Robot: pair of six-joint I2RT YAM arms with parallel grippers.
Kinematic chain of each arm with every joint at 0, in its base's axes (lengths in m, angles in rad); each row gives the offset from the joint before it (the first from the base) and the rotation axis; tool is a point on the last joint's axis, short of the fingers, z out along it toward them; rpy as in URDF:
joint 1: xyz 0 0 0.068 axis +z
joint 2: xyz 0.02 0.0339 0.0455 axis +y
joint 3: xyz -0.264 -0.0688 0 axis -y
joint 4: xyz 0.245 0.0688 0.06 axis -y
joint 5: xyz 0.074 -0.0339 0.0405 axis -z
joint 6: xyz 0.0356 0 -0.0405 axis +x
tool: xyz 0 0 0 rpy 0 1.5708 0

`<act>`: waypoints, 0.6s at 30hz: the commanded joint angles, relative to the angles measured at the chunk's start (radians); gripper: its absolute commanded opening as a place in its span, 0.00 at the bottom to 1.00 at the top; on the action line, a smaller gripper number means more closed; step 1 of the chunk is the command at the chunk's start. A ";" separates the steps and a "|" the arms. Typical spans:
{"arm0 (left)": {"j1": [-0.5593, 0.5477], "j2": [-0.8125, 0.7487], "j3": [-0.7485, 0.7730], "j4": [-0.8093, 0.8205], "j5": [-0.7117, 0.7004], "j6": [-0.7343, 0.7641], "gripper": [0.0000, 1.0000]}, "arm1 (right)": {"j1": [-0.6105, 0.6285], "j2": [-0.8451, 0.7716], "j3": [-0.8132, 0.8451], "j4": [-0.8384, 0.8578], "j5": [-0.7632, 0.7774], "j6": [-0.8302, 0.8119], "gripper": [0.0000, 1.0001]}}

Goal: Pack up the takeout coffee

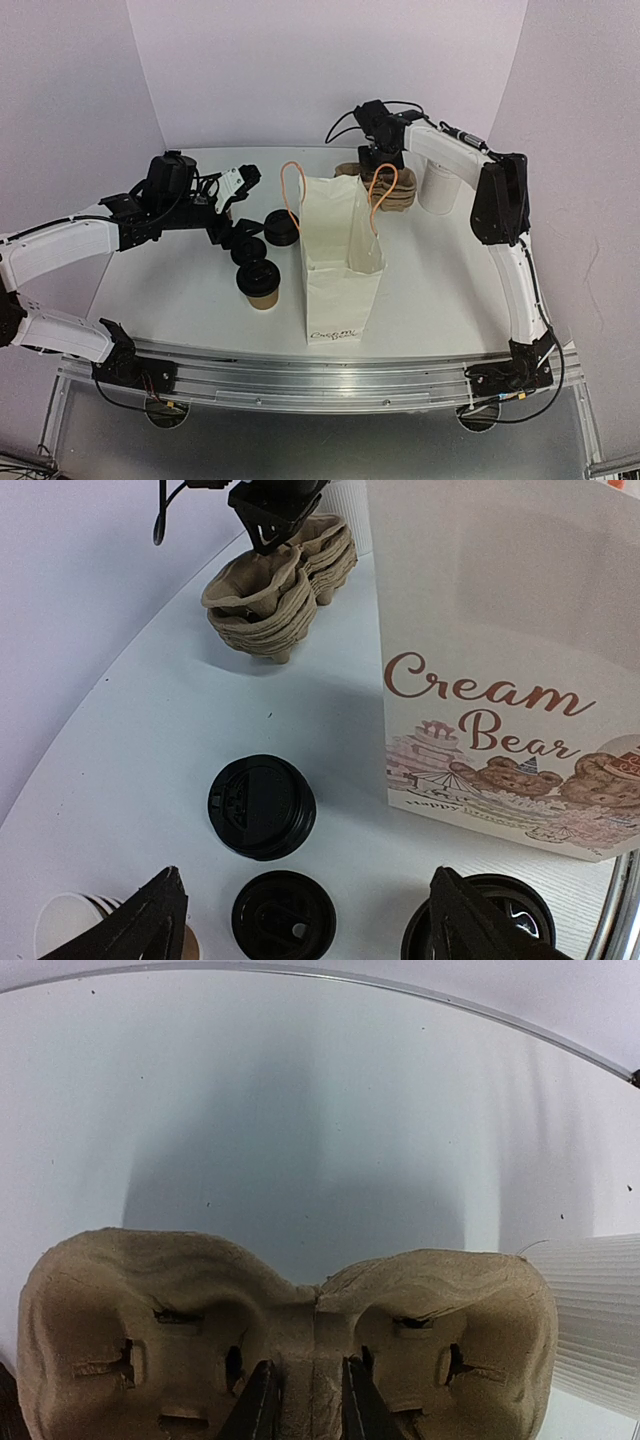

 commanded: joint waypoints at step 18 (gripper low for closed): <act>-0.002 -0.004 0.005 0.017 0.013 0.010 0.83 | 0.005 -0.036 0.031 -0.012 0.018 0.002 0.04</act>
